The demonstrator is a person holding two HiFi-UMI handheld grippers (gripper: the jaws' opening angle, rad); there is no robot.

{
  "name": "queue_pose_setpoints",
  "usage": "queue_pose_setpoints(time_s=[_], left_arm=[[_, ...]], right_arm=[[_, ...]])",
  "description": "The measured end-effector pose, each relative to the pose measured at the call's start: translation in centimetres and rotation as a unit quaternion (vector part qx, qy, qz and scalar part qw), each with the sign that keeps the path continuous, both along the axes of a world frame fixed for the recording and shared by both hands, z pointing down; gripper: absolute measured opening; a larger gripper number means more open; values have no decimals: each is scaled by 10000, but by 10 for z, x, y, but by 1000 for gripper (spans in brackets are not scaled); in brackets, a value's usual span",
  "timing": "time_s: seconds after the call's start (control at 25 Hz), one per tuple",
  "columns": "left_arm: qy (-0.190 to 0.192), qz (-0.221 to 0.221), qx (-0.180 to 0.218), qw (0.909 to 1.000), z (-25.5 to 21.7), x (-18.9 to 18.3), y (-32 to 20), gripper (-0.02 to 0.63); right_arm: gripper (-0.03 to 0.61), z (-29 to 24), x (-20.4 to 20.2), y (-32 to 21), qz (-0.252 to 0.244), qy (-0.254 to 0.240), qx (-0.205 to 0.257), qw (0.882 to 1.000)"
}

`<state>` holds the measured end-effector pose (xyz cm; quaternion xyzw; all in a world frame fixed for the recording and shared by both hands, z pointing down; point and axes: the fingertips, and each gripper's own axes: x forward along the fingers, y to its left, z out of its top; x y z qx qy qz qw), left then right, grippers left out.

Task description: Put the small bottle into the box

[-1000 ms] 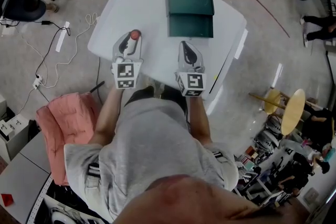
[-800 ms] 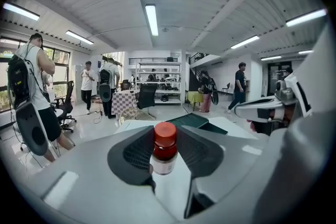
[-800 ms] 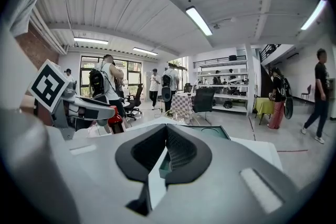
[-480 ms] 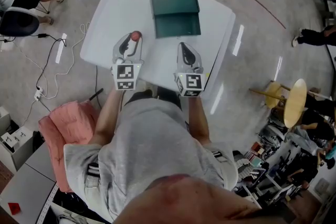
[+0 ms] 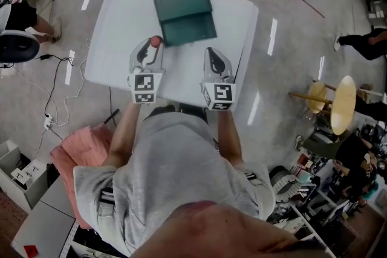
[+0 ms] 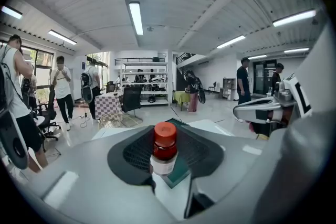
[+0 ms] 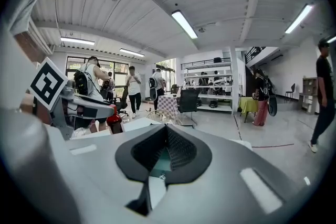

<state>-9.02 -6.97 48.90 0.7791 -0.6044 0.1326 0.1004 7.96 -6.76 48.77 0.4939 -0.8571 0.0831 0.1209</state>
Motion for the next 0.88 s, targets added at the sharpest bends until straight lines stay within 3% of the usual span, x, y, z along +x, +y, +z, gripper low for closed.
queue_pose_setpoints(time_s=[0.88], left_arm=[[-40, 657, -40, 9978, 10, 78, -70, 137]], right_arm=[[3, 18, 52, -54, 344, -78, -233, 9991]])
